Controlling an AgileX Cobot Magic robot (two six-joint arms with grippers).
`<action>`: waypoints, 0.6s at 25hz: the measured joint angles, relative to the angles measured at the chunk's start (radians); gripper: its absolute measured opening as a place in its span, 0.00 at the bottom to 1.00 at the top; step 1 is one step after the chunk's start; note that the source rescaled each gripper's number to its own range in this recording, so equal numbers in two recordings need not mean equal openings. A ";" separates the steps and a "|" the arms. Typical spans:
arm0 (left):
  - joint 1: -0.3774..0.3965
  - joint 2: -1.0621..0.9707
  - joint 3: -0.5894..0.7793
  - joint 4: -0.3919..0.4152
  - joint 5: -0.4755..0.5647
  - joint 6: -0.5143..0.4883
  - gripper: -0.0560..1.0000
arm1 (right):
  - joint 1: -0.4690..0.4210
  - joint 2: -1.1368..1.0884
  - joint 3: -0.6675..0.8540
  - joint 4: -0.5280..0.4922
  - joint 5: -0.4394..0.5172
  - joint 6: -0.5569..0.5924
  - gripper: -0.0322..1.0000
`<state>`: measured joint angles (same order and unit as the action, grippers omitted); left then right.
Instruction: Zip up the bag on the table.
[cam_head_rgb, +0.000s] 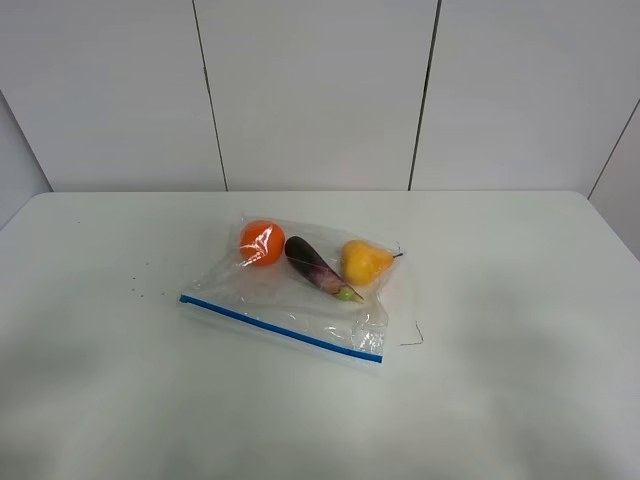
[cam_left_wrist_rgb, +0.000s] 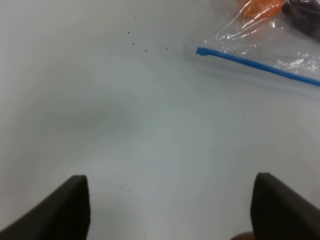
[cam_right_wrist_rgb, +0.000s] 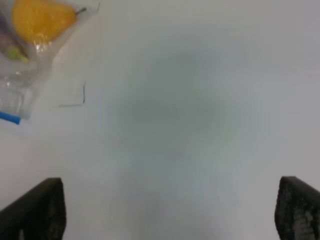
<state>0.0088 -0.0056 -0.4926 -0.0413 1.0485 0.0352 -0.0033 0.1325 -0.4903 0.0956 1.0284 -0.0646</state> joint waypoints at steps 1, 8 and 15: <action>0.000 0.000 0.000 0.000 0.000 0.000 0.96 | 0.000 -0.018 0.000 0.000 0.000 0.000 0.92; 0.000 0.000 0.000 0.000 0.000 -0.001 0.96 | 0.000 -0.135 0.000 0.001 0.000 0.000 0.92; 0.000 0.000 0.000 0.001 0.000 -0.001 0.96 | 0.000 -0.135 0.000 0.003 0.000 0.000 0.92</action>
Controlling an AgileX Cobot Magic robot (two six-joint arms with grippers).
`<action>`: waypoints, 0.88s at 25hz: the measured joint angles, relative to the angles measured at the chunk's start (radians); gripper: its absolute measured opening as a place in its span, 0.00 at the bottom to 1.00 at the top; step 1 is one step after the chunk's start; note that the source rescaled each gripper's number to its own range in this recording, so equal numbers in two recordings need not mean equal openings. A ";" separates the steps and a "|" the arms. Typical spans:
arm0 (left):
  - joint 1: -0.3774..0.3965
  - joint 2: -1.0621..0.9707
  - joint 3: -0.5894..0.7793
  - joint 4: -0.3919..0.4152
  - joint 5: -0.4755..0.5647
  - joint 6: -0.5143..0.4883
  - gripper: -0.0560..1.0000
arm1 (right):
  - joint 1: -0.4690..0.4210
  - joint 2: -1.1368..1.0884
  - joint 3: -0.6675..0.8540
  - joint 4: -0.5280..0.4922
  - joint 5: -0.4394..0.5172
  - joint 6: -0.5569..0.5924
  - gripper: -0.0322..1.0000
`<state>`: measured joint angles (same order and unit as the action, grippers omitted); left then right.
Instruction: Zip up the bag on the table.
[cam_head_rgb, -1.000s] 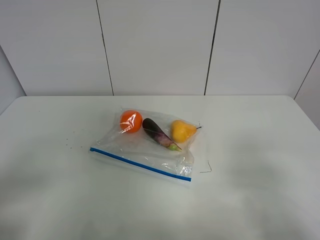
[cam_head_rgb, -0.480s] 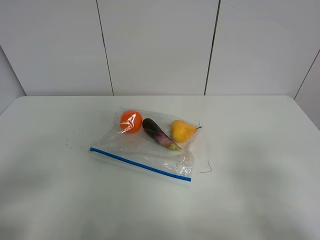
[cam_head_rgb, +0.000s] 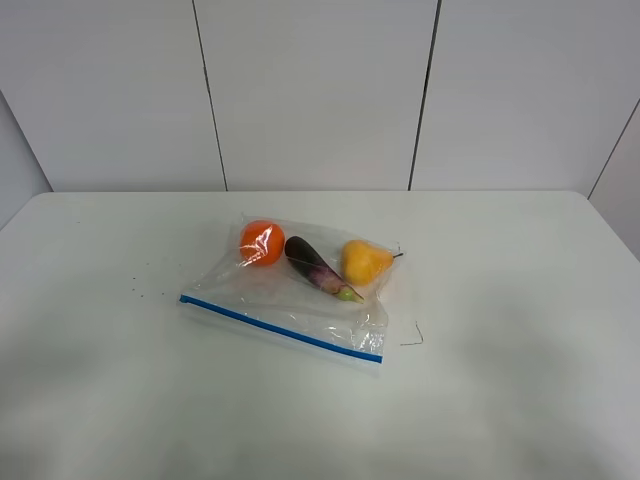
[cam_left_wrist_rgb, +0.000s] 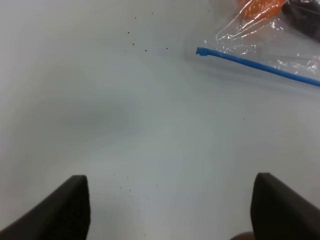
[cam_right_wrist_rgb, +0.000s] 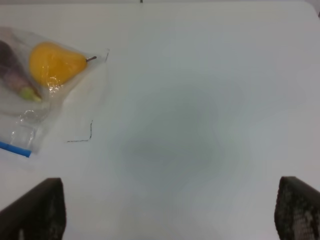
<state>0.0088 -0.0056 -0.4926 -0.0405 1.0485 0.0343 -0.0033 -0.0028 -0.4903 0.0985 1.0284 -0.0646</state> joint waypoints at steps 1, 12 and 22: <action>0.000 0.000 0.000 0.000 0.000 0.000 0.96 | 0.000 0.000 0.000 0.000 0.000 0.000 0.92; 0.000 0.000 0.000 0.000 0.000 0.000 0.96 | 0.000 0.000 0.001 -0.064 0.000 0.091 0.92; 0.000 0.000 0.000 0.000 0.000 0.000 0.96 | 0.000 0.000 0.001 -0.069 0.000 0.101 0.92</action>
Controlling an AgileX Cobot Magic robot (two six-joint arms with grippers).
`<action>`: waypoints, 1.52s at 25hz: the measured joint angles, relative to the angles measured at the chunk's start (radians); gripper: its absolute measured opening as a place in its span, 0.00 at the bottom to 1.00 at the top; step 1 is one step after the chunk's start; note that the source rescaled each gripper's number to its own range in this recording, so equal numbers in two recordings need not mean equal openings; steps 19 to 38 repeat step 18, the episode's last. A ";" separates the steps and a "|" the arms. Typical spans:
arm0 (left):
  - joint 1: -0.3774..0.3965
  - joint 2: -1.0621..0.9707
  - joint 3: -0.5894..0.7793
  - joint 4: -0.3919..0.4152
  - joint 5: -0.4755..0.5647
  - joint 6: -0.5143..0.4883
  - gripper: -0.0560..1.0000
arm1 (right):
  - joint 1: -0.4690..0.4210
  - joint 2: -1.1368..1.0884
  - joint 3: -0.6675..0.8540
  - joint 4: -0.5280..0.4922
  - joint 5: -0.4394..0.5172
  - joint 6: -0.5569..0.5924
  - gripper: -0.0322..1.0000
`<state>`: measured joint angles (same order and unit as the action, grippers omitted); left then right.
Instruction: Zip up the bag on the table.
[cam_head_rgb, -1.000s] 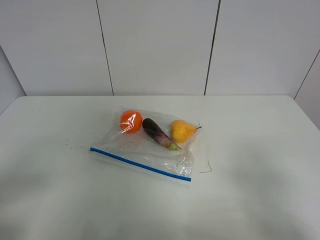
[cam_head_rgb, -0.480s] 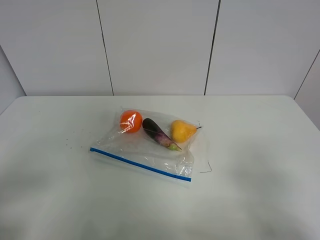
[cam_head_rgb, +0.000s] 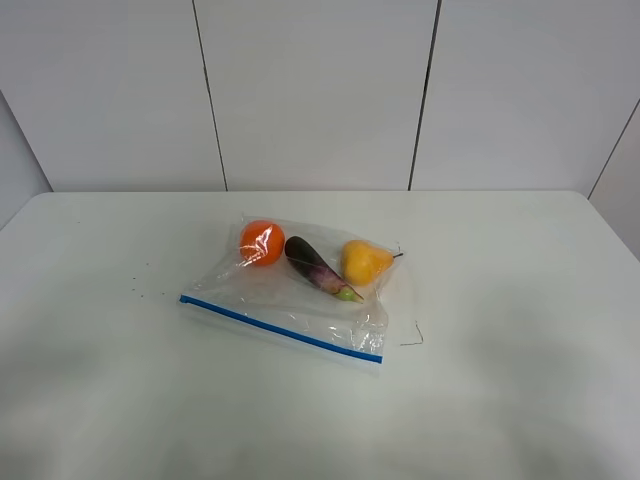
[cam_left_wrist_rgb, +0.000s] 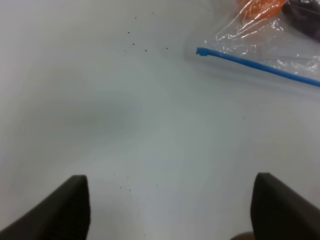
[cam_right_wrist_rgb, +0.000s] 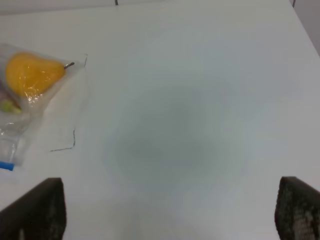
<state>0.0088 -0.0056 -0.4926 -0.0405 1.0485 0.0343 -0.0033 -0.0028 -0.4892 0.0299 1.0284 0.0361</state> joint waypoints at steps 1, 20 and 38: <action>0.000 0.000 0.000 0.000 0.000 0.000 0.96 | 0.000 0.000 0.000 0.000 0.000 0.000 0.92; 0.000 0.000 0.000 0.000 0.000 0.000 0.96 | 0.000 0.000 0.000 -0.001 0.000 0.000 0.92; 0.000 0.000 0.000 0.000 0.000 0.000 0.96 | 0.000 0.000 0.000 -0.001 0.000 0.000 0.92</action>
